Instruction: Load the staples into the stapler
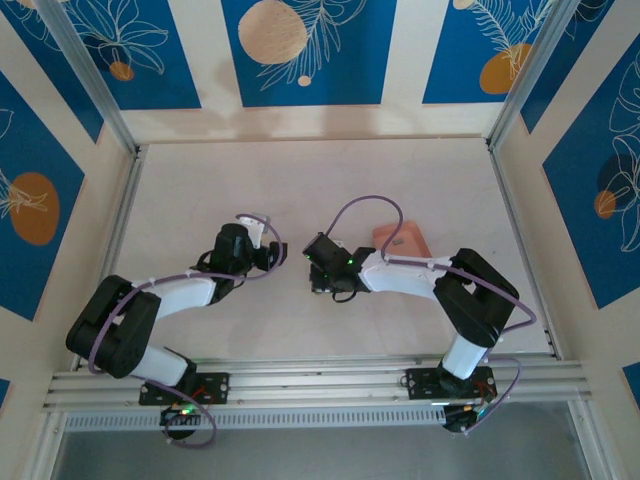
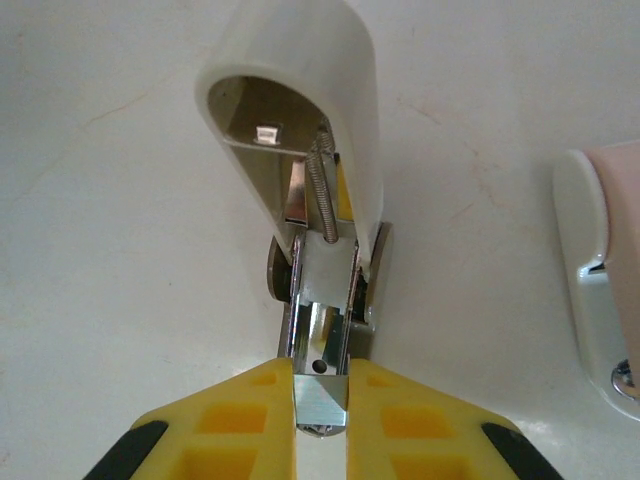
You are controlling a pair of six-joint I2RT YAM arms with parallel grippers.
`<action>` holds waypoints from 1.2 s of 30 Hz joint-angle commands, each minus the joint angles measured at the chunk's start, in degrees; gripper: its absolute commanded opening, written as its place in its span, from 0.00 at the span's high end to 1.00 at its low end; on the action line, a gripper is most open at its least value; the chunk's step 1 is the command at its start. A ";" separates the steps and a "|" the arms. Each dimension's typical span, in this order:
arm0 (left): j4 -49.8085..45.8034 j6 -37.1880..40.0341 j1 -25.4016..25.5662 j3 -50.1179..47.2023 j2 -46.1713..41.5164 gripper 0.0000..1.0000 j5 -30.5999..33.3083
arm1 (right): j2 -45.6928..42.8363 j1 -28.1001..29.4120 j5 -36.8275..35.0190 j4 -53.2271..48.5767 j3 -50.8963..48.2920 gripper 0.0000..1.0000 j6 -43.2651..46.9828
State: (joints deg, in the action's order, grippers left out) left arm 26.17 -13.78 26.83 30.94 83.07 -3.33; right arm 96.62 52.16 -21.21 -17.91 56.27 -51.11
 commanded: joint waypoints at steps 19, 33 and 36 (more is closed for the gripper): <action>1.41 0.96 -0.90 -0.70 -0.89 0.30 -0.18 | 1.46 0.04 0.93 -2.62 3.19 0.84 -1.36; 1.25 1.30 -1.08 -0.57 -1.07 0.30 -0.27 | 4.10 0.04 1.32 -5.46 3.41 0.84 -3.48; 1.16 1.42 -1.12 -0.56 -1.15 0.30 -0.18 | 4.37 0.19 0.57 -7.18 3.91 0.84 -3.94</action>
State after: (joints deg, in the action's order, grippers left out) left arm 26.17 -13.34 26.68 30.74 83.02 -3.33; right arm 99.37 52.12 -20.56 -20.95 59.42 -53.69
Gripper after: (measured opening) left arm 0.704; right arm 0.164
